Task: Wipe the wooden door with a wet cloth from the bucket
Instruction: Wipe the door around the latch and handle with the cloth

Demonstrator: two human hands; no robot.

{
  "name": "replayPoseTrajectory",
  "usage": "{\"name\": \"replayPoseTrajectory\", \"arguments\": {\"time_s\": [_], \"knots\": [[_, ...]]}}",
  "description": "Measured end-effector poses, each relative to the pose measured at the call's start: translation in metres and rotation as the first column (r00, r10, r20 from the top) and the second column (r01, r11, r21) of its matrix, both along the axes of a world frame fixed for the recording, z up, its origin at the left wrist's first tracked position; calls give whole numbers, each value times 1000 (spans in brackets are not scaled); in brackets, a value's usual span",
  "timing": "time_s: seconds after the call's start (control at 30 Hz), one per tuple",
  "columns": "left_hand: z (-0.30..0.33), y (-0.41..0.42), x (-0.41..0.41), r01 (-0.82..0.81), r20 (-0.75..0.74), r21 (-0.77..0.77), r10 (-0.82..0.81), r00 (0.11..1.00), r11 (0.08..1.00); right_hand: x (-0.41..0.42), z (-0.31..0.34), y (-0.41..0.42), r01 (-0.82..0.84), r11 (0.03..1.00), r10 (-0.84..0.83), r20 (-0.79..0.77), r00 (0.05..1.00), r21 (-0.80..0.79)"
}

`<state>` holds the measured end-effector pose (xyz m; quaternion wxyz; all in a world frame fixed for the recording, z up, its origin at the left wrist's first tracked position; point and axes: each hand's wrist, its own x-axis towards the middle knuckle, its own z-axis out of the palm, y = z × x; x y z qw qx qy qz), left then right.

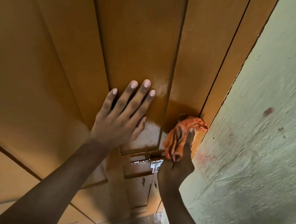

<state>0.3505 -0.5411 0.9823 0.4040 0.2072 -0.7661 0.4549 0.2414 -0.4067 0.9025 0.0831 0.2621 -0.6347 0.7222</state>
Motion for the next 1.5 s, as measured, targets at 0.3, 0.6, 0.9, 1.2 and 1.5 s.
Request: {"name": "replayPoseTrajectory", "arguments": {"time_s": [0.3,0.6,0.9,1.2,1.5], "knots": [[-1,0,0,-15,-1,-14,15,1000,1000,9,2,6,23,999,-6,370,929,-43],[0,1,0,-18,-8,-20,18,1000,1000,0,28,11,59,985,75,711,700,-162],[0,-1,0,-20,-7,-22,20,1000,1000,-11,41,11,96,929,282,851,443,-358],[1,1,0,-8,-14,-27,7,1000,1000,-4,37,12,89,873,442,854,276,-480],[0,1,0,-19,-13,-33,19,1000,999,-12,30,16,127,845,481,841,247,-520]]}}
